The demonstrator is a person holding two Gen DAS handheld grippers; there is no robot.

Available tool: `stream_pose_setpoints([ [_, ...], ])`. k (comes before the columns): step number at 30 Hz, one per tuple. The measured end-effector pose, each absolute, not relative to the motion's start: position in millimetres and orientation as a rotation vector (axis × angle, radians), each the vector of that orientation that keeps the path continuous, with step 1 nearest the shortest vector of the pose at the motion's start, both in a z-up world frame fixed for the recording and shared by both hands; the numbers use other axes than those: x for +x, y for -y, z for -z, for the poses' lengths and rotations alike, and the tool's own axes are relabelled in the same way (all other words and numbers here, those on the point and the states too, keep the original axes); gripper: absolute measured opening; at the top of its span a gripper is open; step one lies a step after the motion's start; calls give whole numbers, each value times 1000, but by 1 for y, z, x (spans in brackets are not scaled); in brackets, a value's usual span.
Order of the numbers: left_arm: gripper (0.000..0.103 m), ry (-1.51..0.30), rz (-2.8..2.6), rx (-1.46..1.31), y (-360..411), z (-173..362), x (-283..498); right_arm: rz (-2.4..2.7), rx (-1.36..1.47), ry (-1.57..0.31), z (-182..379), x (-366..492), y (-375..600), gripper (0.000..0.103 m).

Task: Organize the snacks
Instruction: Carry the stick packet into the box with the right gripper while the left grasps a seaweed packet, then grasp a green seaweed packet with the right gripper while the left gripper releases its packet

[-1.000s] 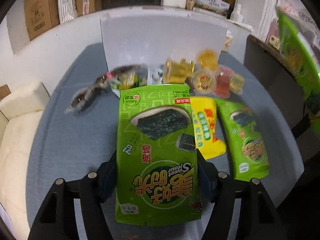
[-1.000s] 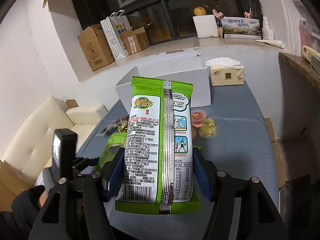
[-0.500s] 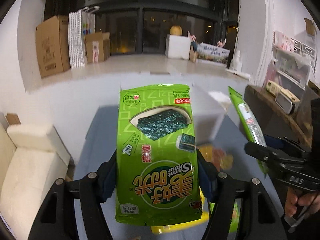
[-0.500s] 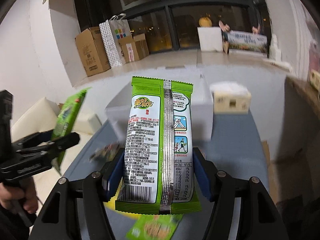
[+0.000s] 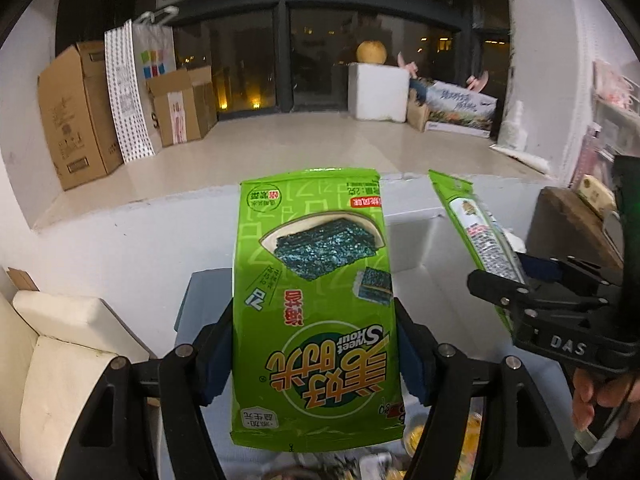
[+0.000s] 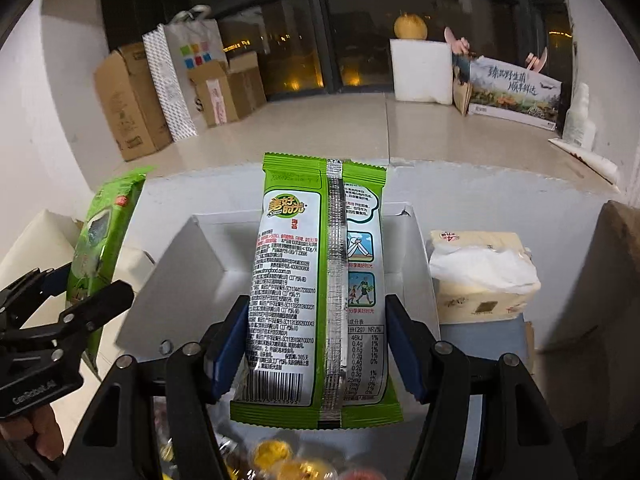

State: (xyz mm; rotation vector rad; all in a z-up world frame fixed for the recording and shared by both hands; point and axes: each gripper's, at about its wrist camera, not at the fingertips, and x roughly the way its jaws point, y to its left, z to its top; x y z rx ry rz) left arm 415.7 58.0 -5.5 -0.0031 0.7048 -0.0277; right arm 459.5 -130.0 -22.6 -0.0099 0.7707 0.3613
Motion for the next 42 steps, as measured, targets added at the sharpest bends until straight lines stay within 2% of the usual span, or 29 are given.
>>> stream_pose_setpoints([
  [1, 76, -706, 39, -10, -61, 11, 424, -358, -16, -771, 25, 463, 128, 73],
  [4, 103, -739, 0, 18, -62, 25, 439, -325, -40, -784, 34, 471, 123, 89],
  [5, 103, -749, -2, 19, -63, 30, 442, -304, -46, -775, 36, 471, 124, 95],
  [6, 103, -751, 2, 17, -64, 32, 443, -297, -56, -770, 36, 470, 124, 96],
  [19, 103, -698, 26, 74, -59, 33, 406, -286, -18, -700, 23, 430, 141, 96],
  [22, 103, -660, 46, 83, -55, 32, 376, -297, 24, -700, 20, 405, 151, 96],
  [24, 103, -622, 64, 92, -52, 31, 353, -319, 74, -687, 19, 379, 161, 103],
  [25, 103, -605, 68, 93, -51, 33, 340, -325, 84, -678, 19, 366, 164, 103],
  [30, 103, -650, 112, 51, -48, 46, 272, -310, 127, -702, 33, 297, 175, 103],
  [38, 103, -630, 157, -49, -48, 46, 163, -222, 144, -817, 83, 216, 173, 103],
  [42, 103, -623, 142, -51, -49, 48, 131, -150, 114, -914, 120, 206, 163, 103],
])
